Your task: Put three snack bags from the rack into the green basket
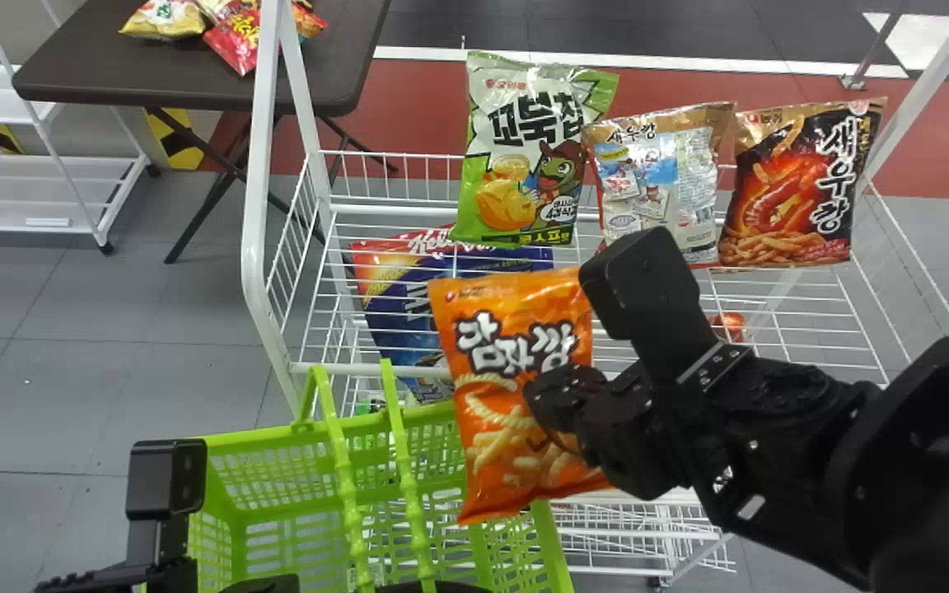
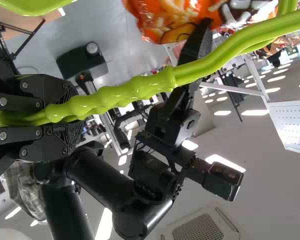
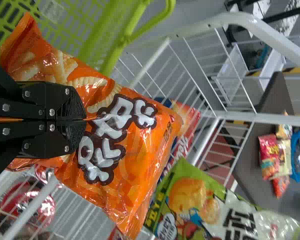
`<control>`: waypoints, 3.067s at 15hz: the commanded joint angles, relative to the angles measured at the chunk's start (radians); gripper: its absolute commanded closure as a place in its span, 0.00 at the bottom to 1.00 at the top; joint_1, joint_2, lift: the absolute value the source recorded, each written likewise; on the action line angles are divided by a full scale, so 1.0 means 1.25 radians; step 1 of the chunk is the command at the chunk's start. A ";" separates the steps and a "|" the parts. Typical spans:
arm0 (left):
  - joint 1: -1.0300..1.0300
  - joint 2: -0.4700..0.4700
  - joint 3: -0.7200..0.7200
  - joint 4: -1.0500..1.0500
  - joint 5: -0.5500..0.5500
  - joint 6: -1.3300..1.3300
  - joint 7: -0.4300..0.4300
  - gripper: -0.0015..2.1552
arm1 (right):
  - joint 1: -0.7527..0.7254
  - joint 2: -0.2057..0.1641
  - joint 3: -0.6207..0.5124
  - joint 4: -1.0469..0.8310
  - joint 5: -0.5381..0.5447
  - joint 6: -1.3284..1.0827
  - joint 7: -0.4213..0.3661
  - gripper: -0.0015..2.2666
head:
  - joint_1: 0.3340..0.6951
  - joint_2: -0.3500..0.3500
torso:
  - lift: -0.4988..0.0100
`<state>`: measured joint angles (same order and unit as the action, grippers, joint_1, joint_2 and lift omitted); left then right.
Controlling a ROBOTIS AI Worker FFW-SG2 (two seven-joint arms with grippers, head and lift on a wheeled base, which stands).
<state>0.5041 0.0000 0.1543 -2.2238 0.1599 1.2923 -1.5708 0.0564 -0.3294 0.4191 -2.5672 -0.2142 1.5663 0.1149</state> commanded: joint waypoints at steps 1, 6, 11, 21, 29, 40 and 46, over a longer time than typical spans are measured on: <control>-0.003 -0.002 -0.007 -0.002 -0.002 0.009 -0.008 1.00 | 0.009 0.001 0.008 -0.012 -0.039 0.005 0.003 0.99 | 1.00 0.47 | 0.98; -0.004 -0.002 -0.023 -0.004 -0.002 0.014 -0.002 1.00 | 0.024 -0.004 0.073 -0.031 -0.058 0.005 0.000 0.99 | 1.00 0.57 | 0.98; -0.011 -0.002 -0.025 -0.007 -0.002 0.021 0.001 1.00 | 0.054 -0.027 0.103 -0.040 -0.035 0.005 0.001 0.85 | 1.00 0.63 | 0.98; -0.013 -0.002 -0.033 -0.005 -0.002 0.023 0.000 1.00 | 0.091 -0.036 -0.030 -0.029 -0.095 0.005 -0.005 0.03 | 1.00 0.50 | 0.98; -0.011 -0.002 -0.031 -0.003 -0.002 0.023 -0.001 1.00 | 0.031 -0.009 -0.193 0.282 -0.057 -0.409 -0.012 0.02 | 1.00 0.30 | 0.98; -0.007 -0.002 -0.029 0.000 -0.005 0.021 -0.001 1.00 | -0.154 0.013 -0.150 0.717 0.095 -0.824 -0.074 0.06 | 1.00 0.15 | 0.98; -0.003 -0.002 -0.025 0.005 -0.009 0.014 -0.006 1.00 | -0.174 0.017 -0.143 0.766 0.100 -0.854 -0.066 0.63 | 1.00 0.15 | 0.98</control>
<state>0.5001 0.0000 0.1225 -2.2200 0.1488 1.3128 -1.5708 -0.1607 -0.3081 0.2412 -1.6094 -0.0900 0.4991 0.0319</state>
